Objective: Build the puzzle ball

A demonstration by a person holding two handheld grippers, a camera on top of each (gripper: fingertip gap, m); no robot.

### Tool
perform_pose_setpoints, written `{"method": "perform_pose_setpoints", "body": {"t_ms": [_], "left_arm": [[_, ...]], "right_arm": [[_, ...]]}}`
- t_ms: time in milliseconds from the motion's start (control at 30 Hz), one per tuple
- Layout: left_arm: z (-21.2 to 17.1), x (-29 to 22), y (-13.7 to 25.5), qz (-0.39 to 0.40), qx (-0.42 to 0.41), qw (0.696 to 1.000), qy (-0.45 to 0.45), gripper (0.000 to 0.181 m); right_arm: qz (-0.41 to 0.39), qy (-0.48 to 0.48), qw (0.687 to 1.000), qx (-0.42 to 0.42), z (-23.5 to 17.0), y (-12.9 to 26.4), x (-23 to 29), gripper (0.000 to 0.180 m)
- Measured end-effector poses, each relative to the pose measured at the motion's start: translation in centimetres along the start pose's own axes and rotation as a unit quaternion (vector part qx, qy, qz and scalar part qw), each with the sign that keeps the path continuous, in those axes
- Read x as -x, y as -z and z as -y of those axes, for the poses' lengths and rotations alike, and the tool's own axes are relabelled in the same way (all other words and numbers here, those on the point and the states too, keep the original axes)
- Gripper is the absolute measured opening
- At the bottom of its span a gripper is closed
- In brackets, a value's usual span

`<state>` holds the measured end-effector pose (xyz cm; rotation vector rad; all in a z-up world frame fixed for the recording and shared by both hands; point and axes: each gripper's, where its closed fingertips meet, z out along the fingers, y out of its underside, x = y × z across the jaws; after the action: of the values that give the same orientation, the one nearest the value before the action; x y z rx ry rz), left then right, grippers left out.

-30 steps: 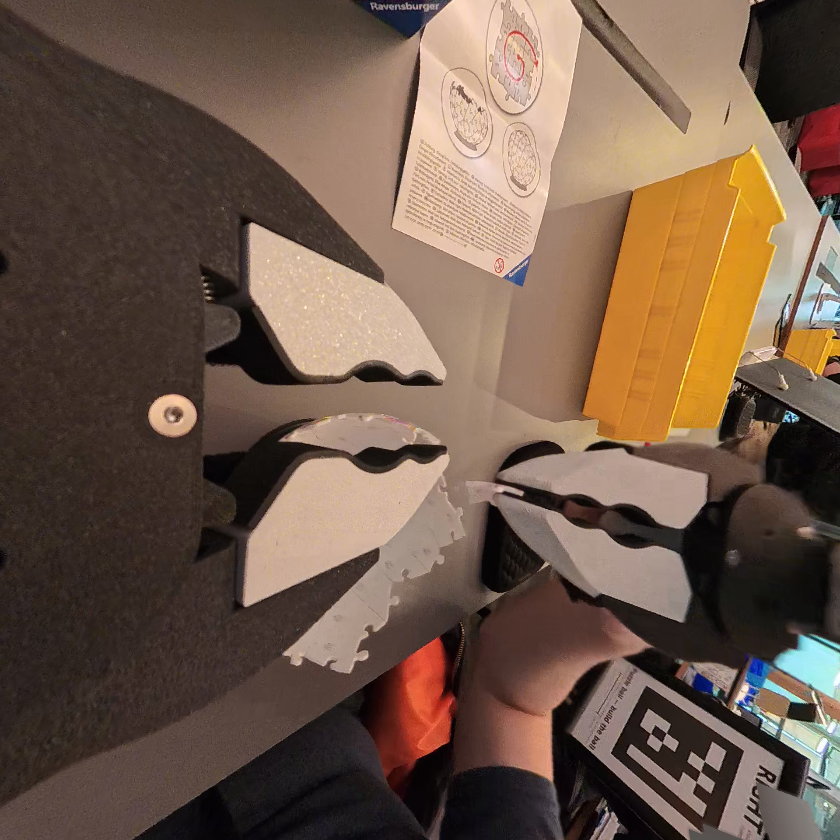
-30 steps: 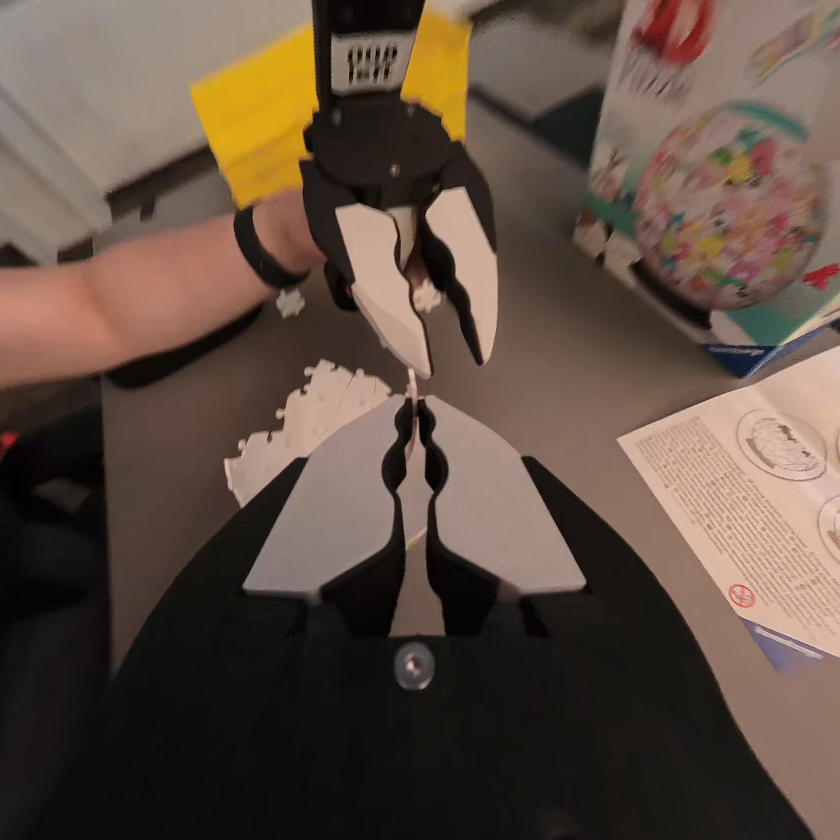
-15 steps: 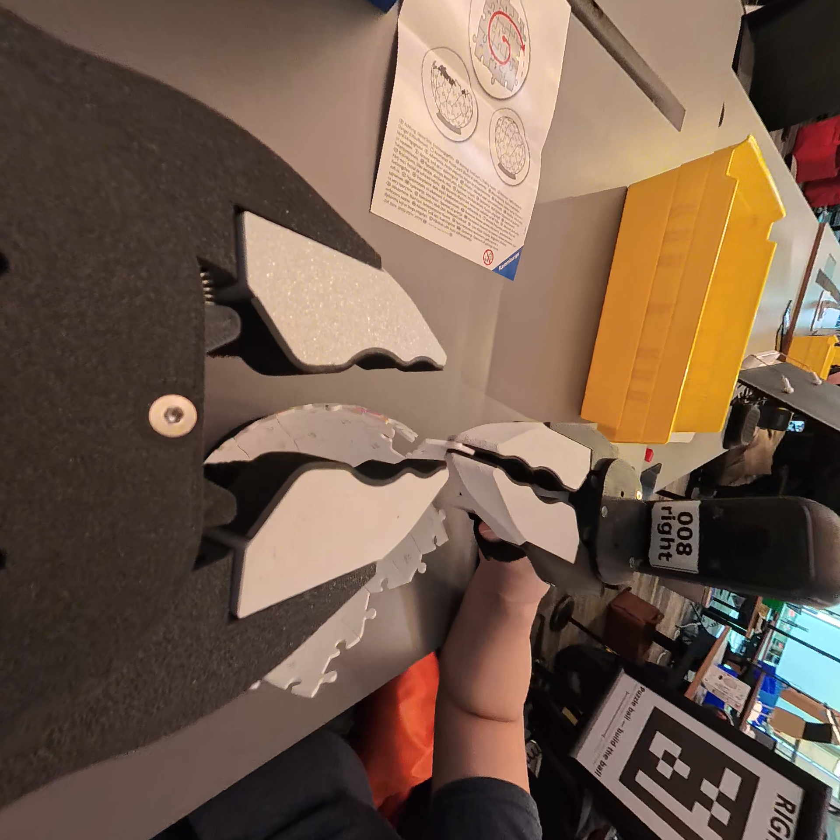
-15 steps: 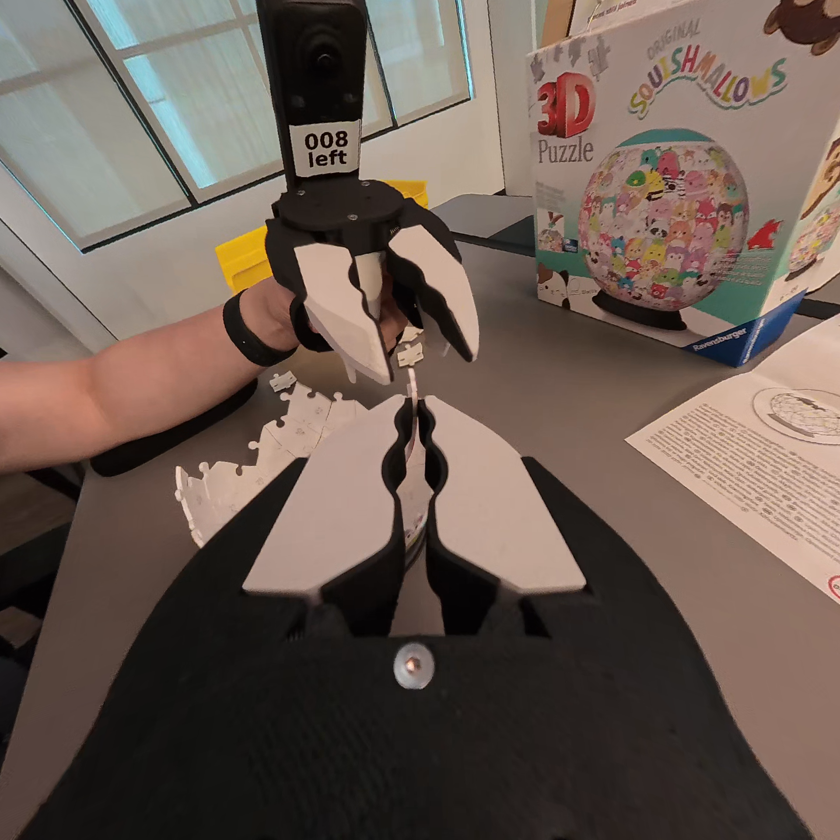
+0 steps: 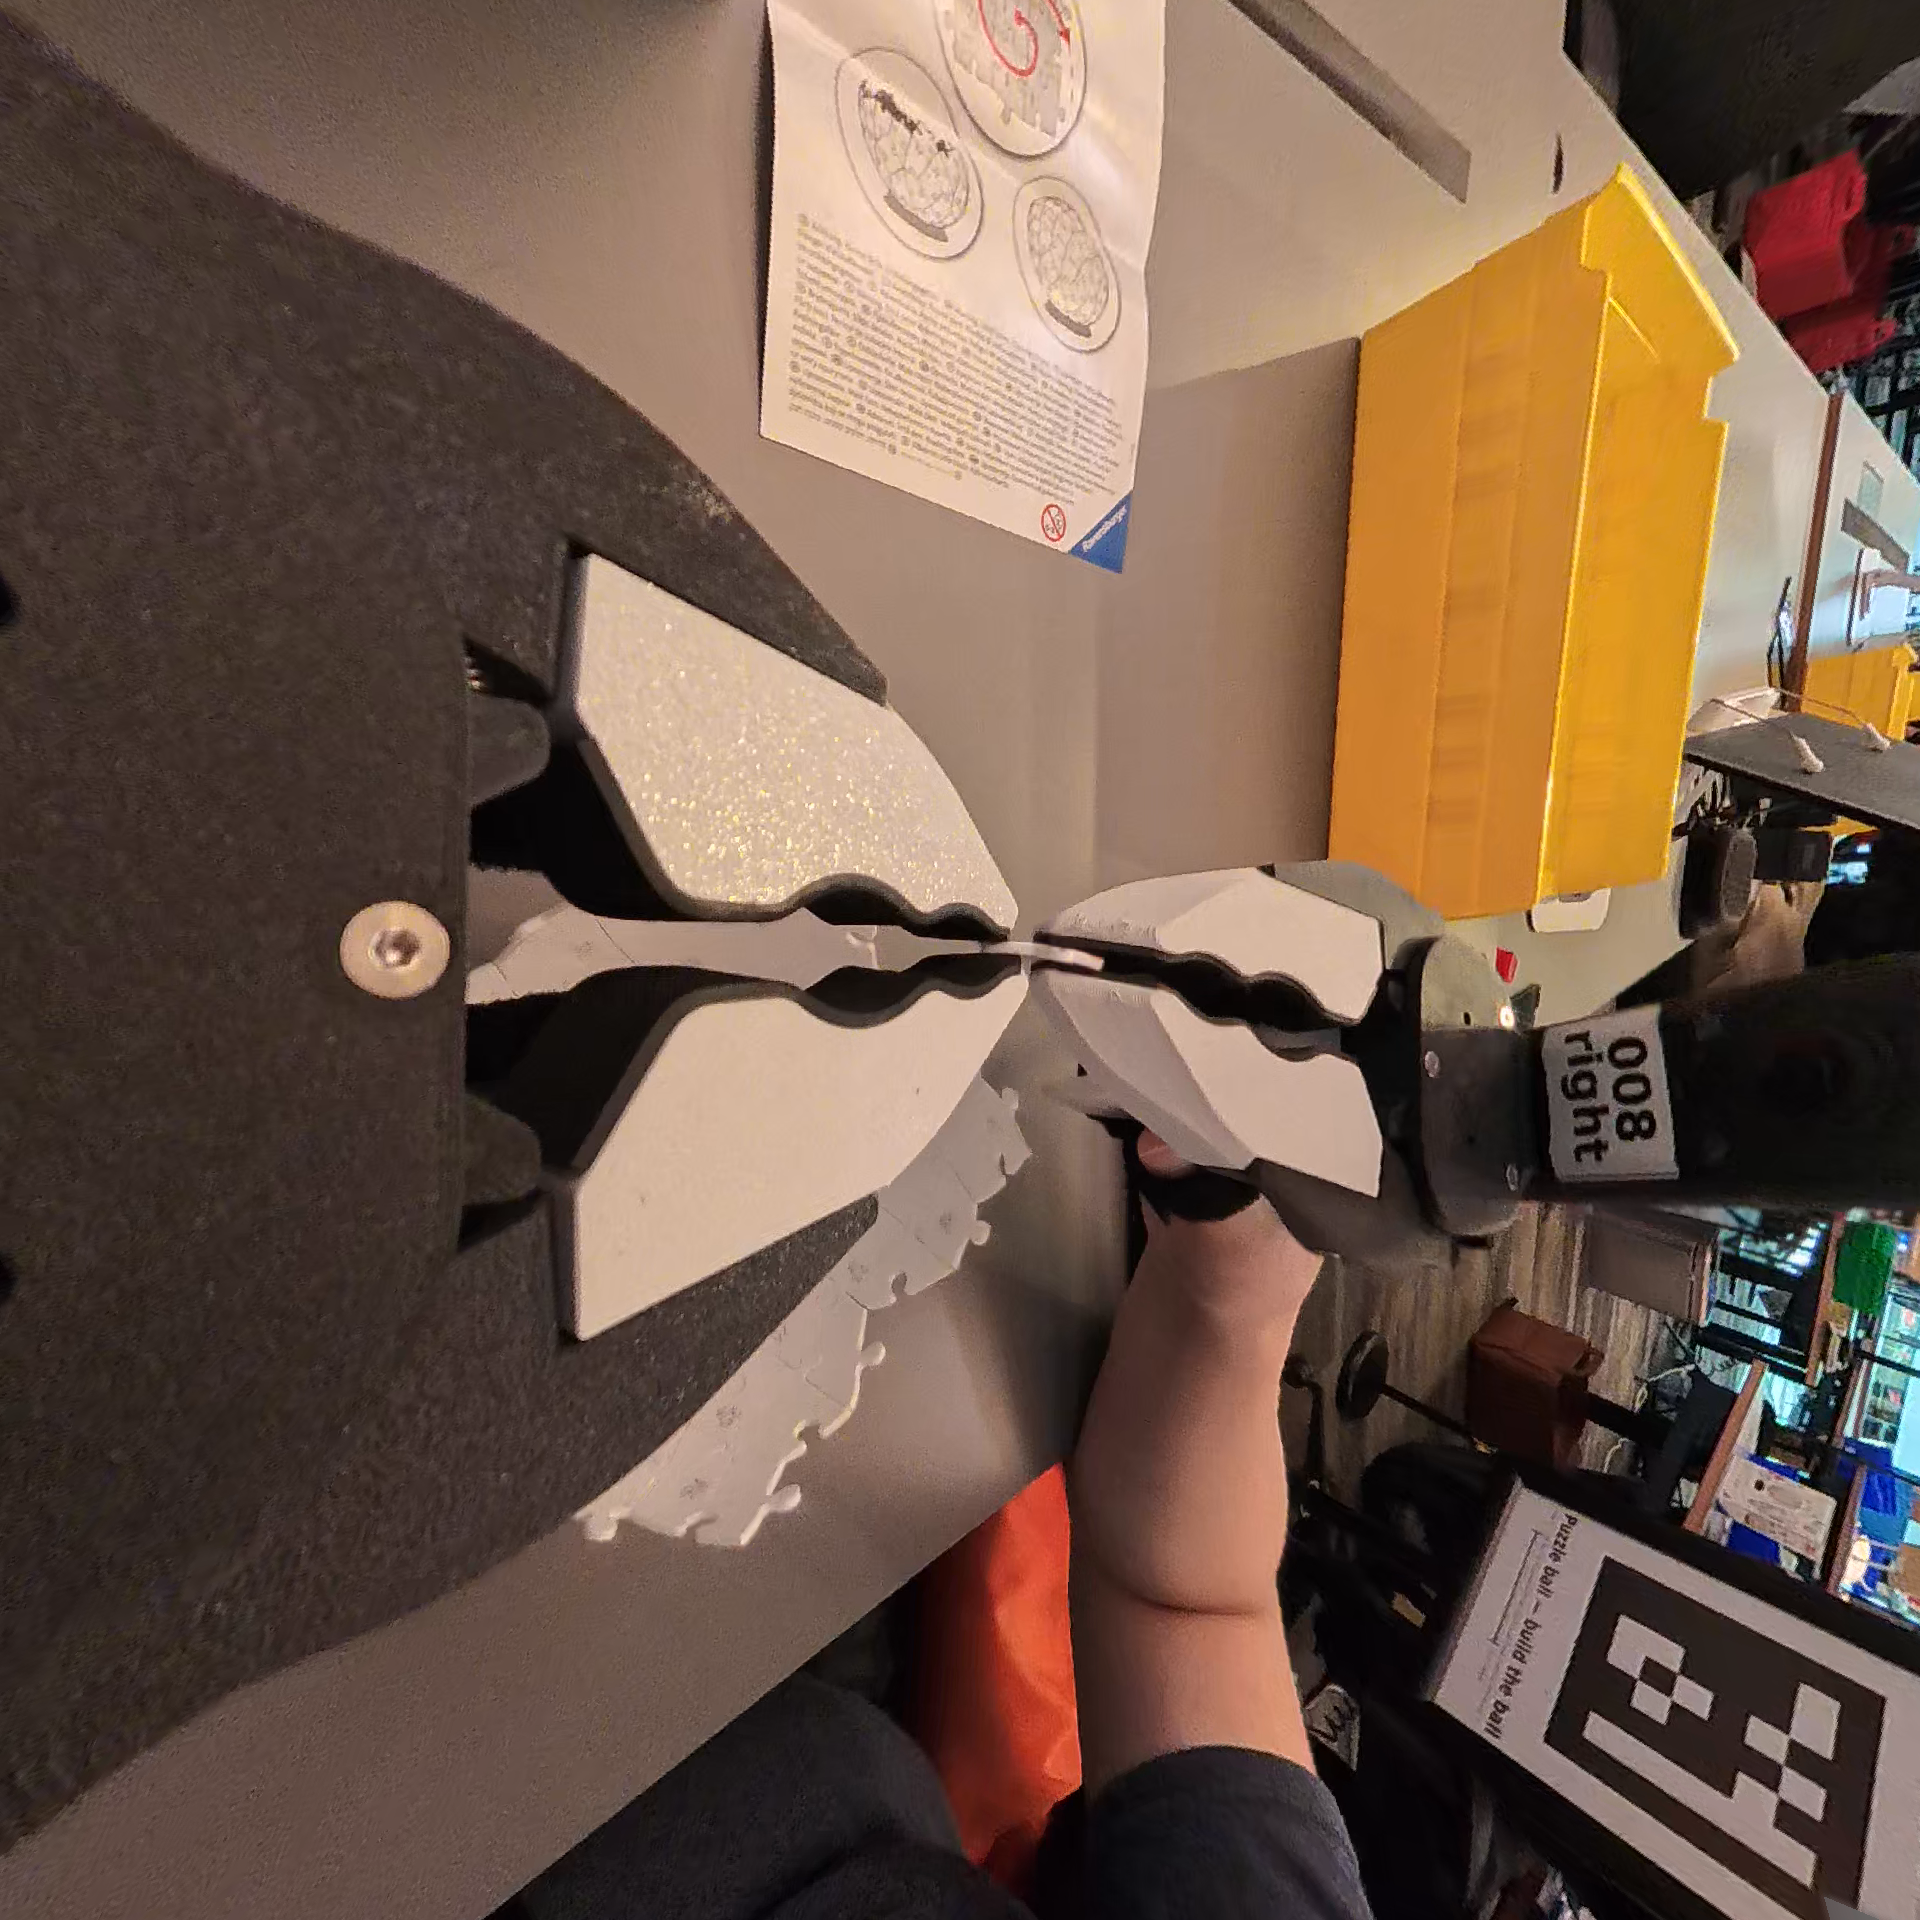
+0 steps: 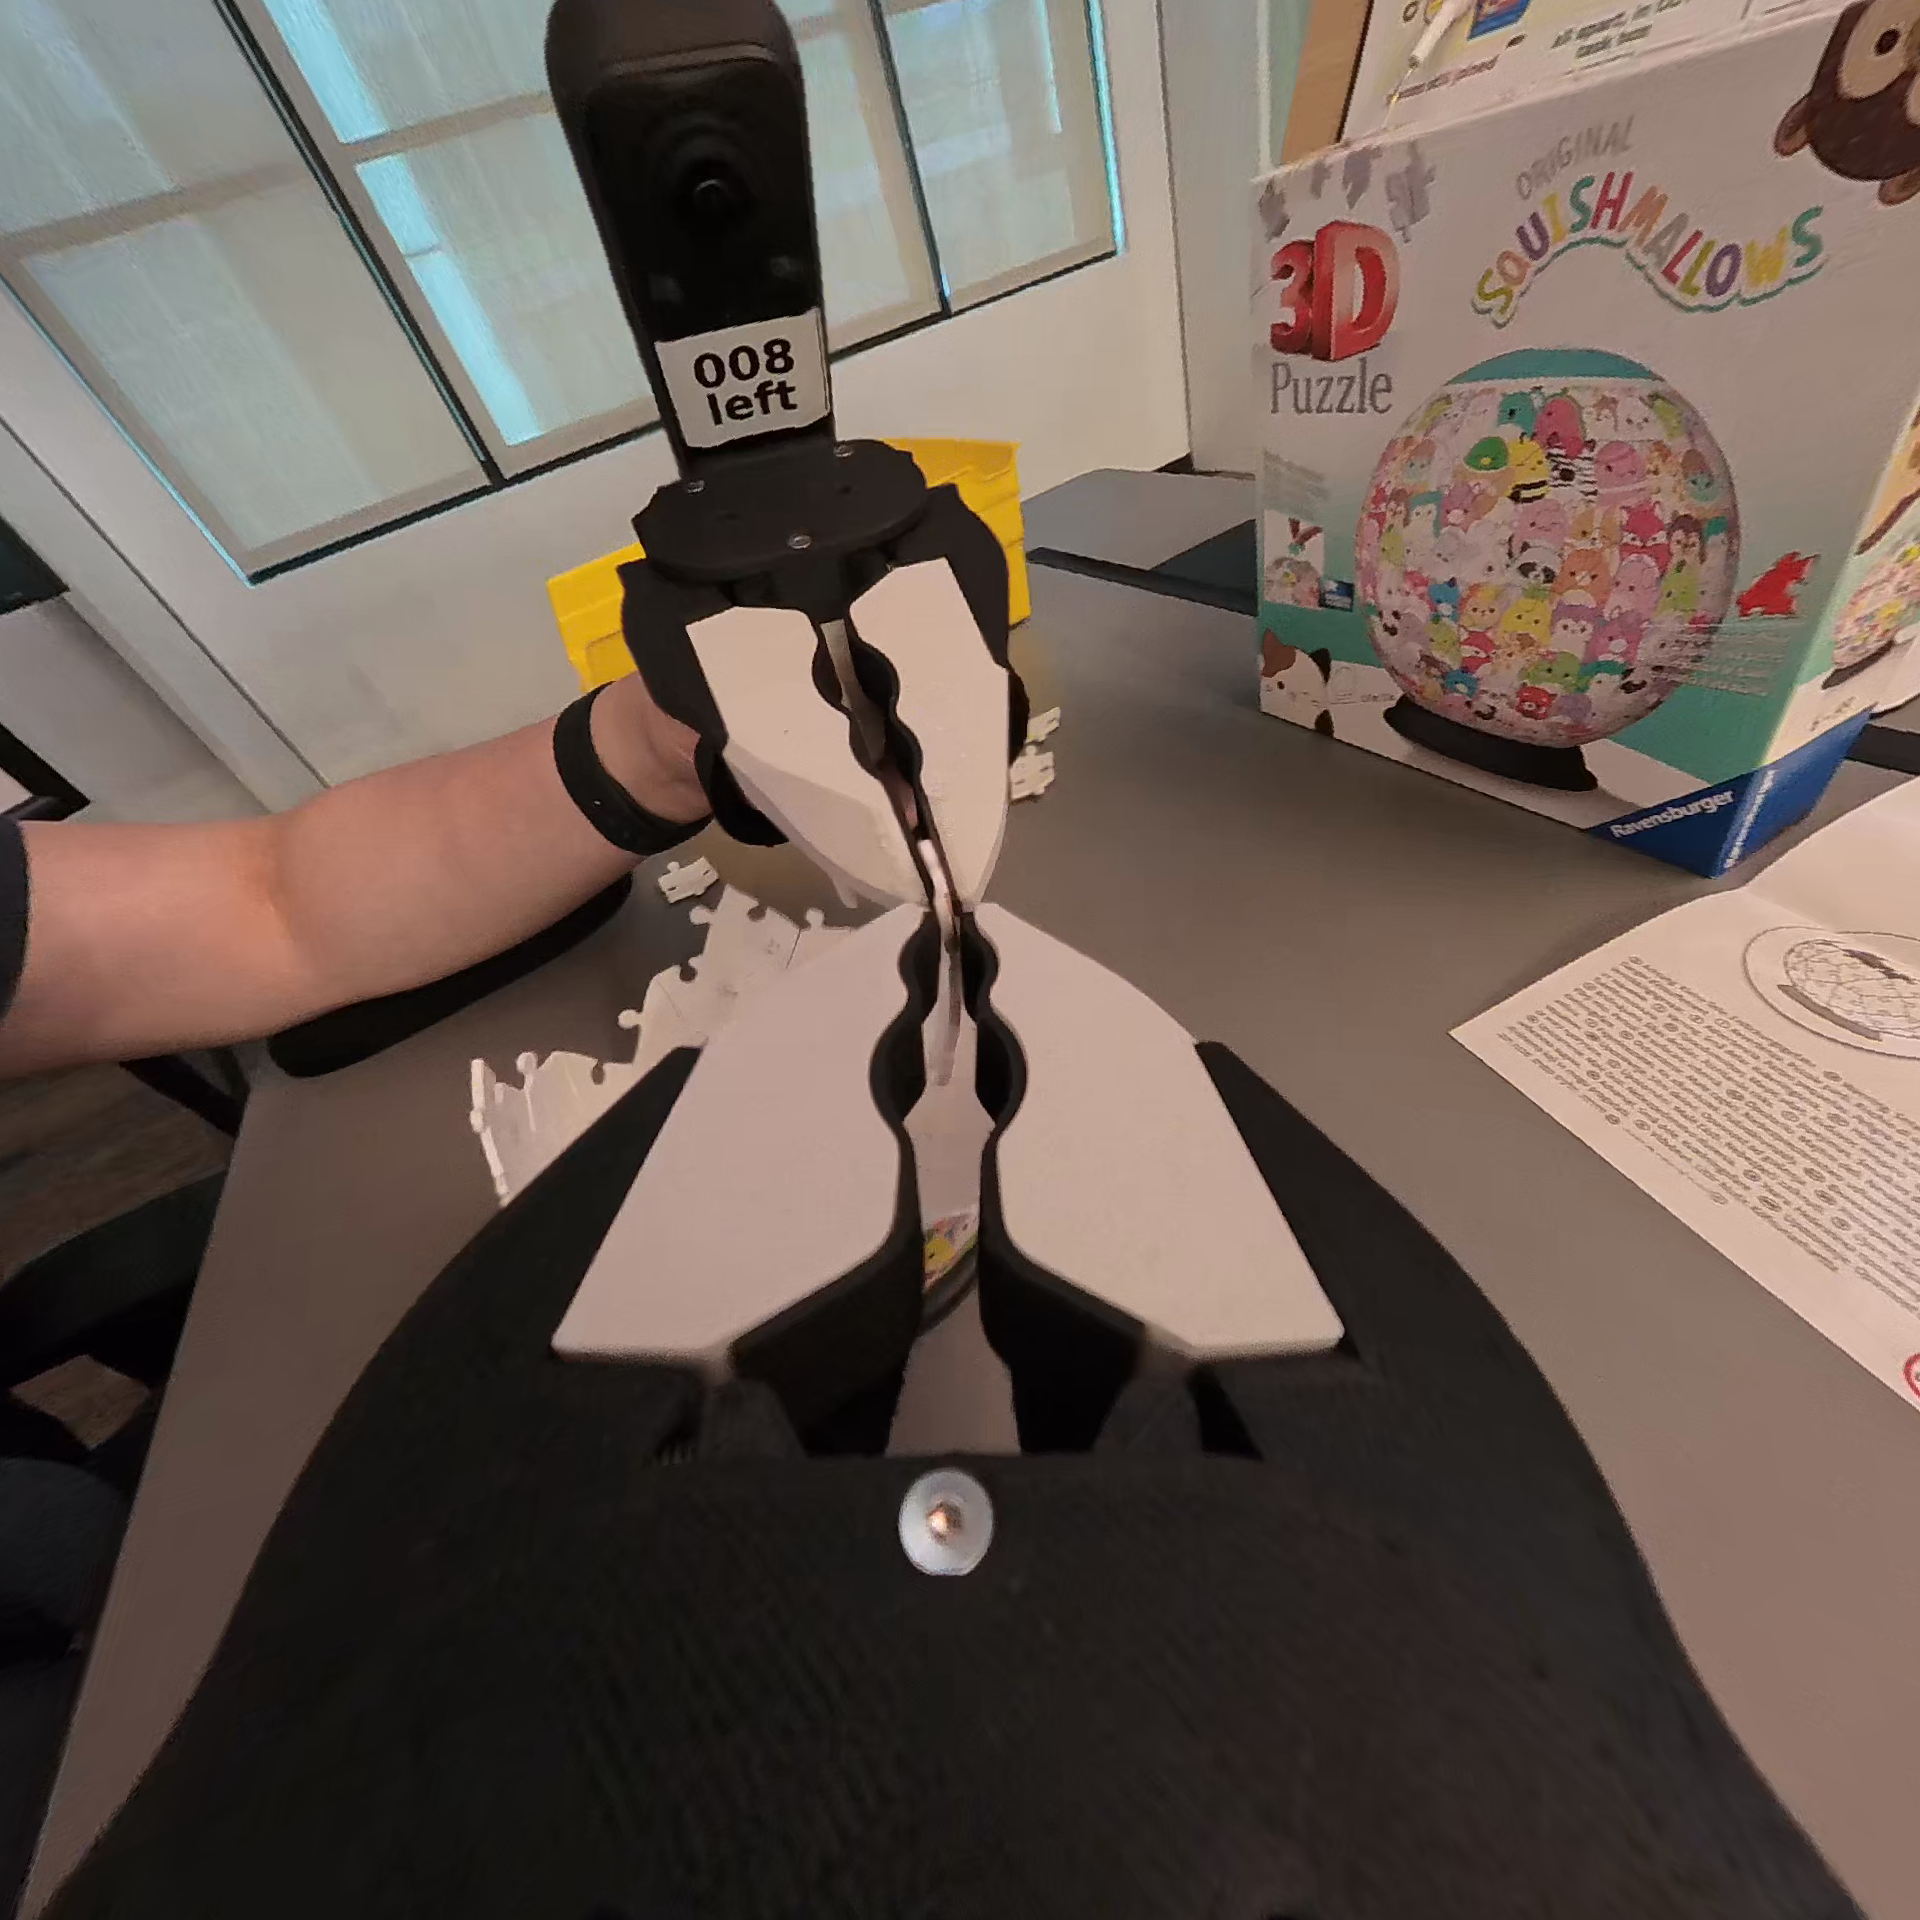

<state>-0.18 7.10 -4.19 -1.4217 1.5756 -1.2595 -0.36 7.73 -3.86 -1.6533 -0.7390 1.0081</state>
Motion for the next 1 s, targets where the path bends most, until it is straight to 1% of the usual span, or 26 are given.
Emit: {"method": "perform_pose_setpoints", "body": {"t_ms": [33, 67, 100, 167, 233, 300, 400, 467, 500, 600, 700, 733, 767, 800, 833, 900, 933, 1000], "left_arm": [[0.1, -0.1, 0.0, -0.001, 0.001, 1.0, -0.001, 0.002], [0.1, -0.2, 0.1, -0.004, 0.001, 1.0, -0.001, 0.002], [0.2, -0.3, 0.1, -0.006, 0.002, 1.0, -0.001, 0.002], [0.0, -0.2, 0.0, -0.004, 0.012, 1.0, -0.004, 0.002], [-0.2, -0.2, -0.1, -0.001, 0.019, 1.0, -0.007, 0.002], [-0.3, -0.1, -0.1, 0.003, 0.021, 1.0, -0.011, 0.002], [-0.4, -0.1, -0.2, 0.007, 0.028, 0.999, -0.018, 0.002], [-0.4, -0.1, -0.1, 0.008, 0.029, 0.999, -0.02, 0.002], [-0.4, -0.1, -0.1, 0.005, 0.03, 0.999, -0.02, 0.002], [-0.6, 0.0, -0.1, 0.008, 0.035, 0.999, -0.025, 0.002], [-0.6, -0.1, -0.1, 0.001, 0.033, 0.999, -0.019, 0.002], [-0.5, -0.1, 0.0, 0.002, 0.032, 0.999, -0.016, 0.005], [-0.3, 0.3, 0.3, 0.014, 0.029, 0.999, -0.015, 0.021], [-0.1, 0.8, 0.6, 0.028, 0.027, 0.999, -0.015, 0.033], [-0.1, 1.3, 1.0, 0.041, 0.028, 0.999, -0.015, 0.035], [-0.4, 1.9, 1.6, 0.053, 0.033, 0.998, -0.008, 0.029], [-0.6, 1.9, 1.8, 0.046, 0.032, 0.998, 0.002, 0.025], [-0.7, 2.1, 1.7, 0.037, 0.028, 0.999, 0.023, 0.024]], "right_arm": [[-0.003, 0.0, 1.0, 0.008, 0.1, 0.2, -0.1, 0.009], [-0.014, 0.007, 1.0, 0.018, 0.2, 0.5, -0.5, 0.019], [-0.019, 0.023, 0.999, 0.028, 0.6, 0.9, -0.5, 0.021], [-0.009, 0.06, 0.997, 0.054, 1.5, 1.4, 0.0, 0.019], [0.006, 0.078, 0.99, 0.116, 1.3, 1.4, 0.3, 0.019], [0.005, 0.096, 0.979, 0.18, 0.5, 1.2, 0.1, 0.019], [-0.006, 0.131, 0.966, 0.221, 0.2, 0.4, -0.2, 0.017], [-0.004, 0.146, 0.959, 0.243, -0.3, 0.2, 0.0, 0.011], [-0.001, 0.149, 0.956, 0.254, -0.5, 0.1, 0.1, 0.005], [-0.004, 0.149, 0.954, 0.26, -0.8, 0.0, 0.0, 0.003], [0.001, 0.119, 0.959, 0.256, -0.8, 0.0, 0.0, 0.003], [0.0, 0.106, 0.961, 0.254, -0.9, 0.1, -0.2, 0.003], [-0.006, 0.095, 0.962, 0.255, -1.0, 0.2, -0.4, 0.003], [-0.008, 0.087, 0.964, 0.253, -1.2, 0.2, -0.6, 0.003], [-0.007, 0.08, 0.965, 0.25, -1.3, 0.2, -0.6, 0.003], [-0.009, 0.073, 0.965, 0.25, -1.6, 0.2, -0.5, 0.003], [-0.015, 0.077, 0.965, 0.251, -1.7, 0.2, -0.5, 0.003], [-0.029, 0.096, 0.961, 0.257, -1.8, 0.0, -0.6, 0.003]]}}
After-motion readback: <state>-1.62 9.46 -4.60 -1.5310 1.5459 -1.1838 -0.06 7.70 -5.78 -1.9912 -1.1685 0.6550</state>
